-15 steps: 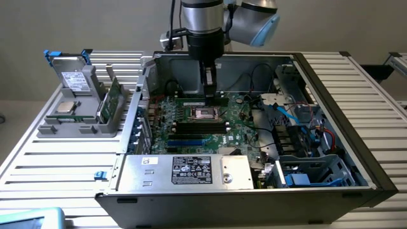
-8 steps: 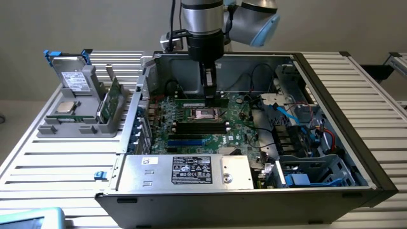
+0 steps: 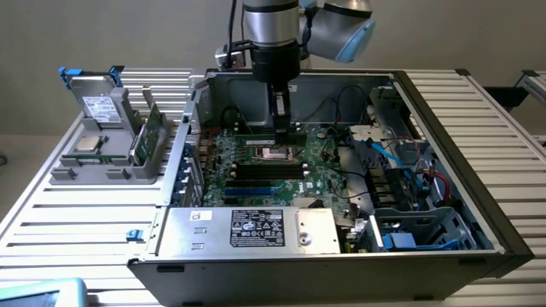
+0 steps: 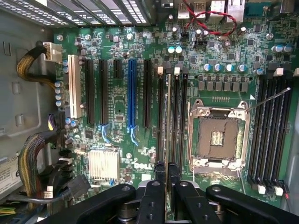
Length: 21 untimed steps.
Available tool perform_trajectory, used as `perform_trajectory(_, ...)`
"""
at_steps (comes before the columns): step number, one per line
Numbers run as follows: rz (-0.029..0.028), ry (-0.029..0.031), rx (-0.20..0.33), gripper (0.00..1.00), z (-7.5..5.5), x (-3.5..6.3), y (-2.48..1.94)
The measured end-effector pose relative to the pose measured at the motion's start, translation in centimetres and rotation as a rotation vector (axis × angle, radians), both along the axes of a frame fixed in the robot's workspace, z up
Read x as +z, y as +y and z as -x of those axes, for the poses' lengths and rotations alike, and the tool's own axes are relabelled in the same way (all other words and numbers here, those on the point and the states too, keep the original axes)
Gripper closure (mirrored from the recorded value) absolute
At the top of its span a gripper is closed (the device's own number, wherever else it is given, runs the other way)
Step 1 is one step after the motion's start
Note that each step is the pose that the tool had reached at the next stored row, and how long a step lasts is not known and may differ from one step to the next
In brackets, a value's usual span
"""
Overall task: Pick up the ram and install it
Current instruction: 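Insert the ram into the slot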
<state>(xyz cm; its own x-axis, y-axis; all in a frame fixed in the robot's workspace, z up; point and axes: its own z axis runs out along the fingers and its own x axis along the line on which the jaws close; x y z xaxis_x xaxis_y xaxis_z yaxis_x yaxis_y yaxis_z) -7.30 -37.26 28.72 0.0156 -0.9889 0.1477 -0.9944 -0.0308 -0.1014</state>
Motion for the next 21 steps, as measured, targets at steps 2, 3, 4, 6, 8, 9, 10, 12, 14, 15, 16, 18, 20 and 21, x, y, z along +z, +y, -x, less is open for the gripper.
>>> perform_trajectory(2,0.0005,0.0003,0.001,0.86,0.0,-0.22,-0.01)
perform_trajectory(3,0.0004,0.0002,0.001,0.86,0.0,-0.40,-0.02)
perform_trajectory(4,0.0005,0.0002,0.001,0.86,0.0,-0.57,-0.06)
perform_trajectory(6,-0.0015,0.0003,0.001,0.86,0.0,-0.92,-0.31)
perform_trajectory(8,-0.0076,0.0003,0.001,0.86,0.0,-1.26,-0.60)
perform_trajectory(9,-0.0118,0.0002,0.001,0.86,0.0,-1.41,-0.72)
perform_trajectory(10,-0.0157,0.0003,0.001,0.86,0.0,-1.57,-0.78)
perform_trajectory(12,-0.0218,0.0002,0.001,0.86,0.0,-1.90,-0.80)
perform_trajectory(14,-0.0227,0.0001,0.001,0.86,0.0,-2.25,-0.80)
perform_trajectory(15,-0.0226,0.0003,0.001,0.86,0.0,-2.42,-0.81)
perform_trajectory(16,-0.0226,0.0003,0.001,0.86,0.0,-2.61,-0.81)
perform_trajectory(18,-0.0227,0.0002,0.001,0.86,0.0,-2.97,-0.80)
perform_trajectory(20,-0.0227,0.0002,0.001,0.86,0.0,-3.29,-0.81)
perform_trajectory(21,-0.0227,0.0002,0.001,0.86,0.0,-3.40,-0.82)
